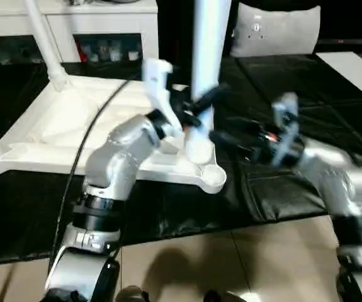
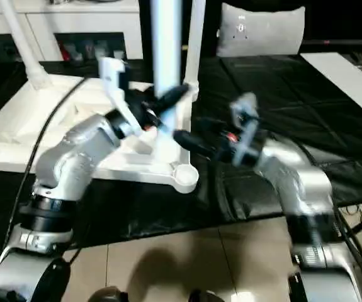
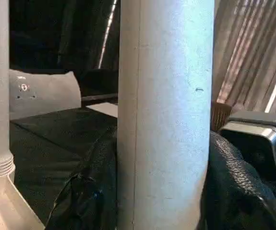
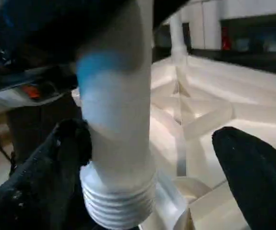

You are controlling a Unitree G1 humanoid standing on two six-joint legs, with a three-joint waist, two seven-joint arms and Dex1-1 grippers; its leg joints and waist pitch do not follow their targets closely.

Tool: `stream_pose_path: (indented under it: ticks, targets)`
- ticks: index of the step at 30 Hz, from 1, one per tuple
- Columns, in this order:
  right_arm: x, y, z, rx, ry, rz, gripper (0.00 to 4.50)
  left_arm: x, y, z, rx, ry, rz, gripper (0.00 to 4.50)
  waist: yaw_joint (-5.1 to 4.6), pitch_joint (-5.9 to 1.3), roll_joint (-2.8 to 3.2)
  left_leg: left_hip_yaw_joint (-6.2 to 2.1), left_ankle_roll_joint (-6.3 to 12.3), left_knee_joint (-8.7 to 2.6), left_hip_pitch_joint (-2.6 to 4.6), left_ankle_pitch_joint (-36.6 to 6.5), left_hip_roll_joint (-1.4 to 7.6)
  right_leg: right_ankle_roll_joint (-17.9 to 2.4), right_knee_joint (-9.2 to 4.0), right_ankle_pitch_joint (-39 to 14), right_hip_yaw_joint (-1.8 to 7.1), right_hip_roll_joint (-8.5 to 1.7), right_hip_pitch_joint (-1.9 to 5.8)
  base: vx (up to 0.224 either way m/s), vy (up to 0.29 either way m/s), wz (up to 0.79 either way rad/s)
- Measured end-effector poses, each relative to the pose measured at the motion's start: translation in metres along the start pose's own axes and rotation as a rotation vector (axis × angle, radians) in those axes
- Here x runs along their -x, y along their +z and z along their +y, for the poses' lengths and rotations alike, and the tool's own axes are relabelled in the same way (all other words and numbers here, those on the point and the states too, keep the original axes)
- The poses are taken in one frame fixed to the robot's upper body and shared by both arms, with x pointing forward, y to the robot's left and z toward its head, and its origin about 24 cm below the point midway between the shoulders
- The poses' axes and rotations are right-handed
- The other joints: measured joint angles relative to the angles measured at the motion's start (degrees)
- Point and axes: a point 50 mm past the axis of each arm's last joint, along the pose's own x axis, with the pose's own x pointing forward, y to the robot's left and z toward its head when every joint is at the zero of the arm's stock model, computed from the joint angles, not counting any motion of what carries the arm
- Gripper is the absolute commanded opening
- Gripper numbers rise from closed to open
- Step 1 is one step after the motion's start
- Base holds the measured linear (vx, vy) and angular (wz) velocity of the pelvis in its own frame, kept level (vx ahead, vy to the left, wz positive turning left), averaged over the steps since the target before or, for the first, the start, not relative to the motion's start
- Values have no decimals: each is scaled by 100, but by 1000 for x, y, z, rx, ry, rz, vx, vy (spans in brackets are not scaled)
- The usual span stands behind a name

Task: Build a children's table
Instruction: Pick table leg

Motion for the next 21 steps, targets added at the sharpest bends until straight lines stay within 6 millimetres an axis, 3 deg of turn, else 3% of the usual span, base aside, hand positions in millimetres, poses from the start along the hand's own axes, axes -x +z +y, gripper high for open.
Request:
stream_pose_path:
  ticks: [10, 12, 21]
  targets:
    - [-17, -2, -1, -40, 67, 22, 369, -5, -3, -8, -4, -24, -9, 190, -6, -8, -27, 1, 0, 0, -1, 0, 1, -2, 7, 1, 0, 0, 0, 0, 0, 0]
    - [-17, -3, -1, -48, 73, 24, 337, -4, -4, -8, -1, -22, -7, 190, -5, -8, -27, 1, 0, 0, -1, 0, 1, -2, 8, 1, 0, 0, 0, 0, 0, 0]
    - [-20, -4, 0, -55, 106, 18, 275, -5, -4, -8, -13, -17, -6, 190, -7, -9, -28, 0, -4, 0, 0, 3, 1, -2, 9, 1, 0, 0, 0, 0, 0, 0]
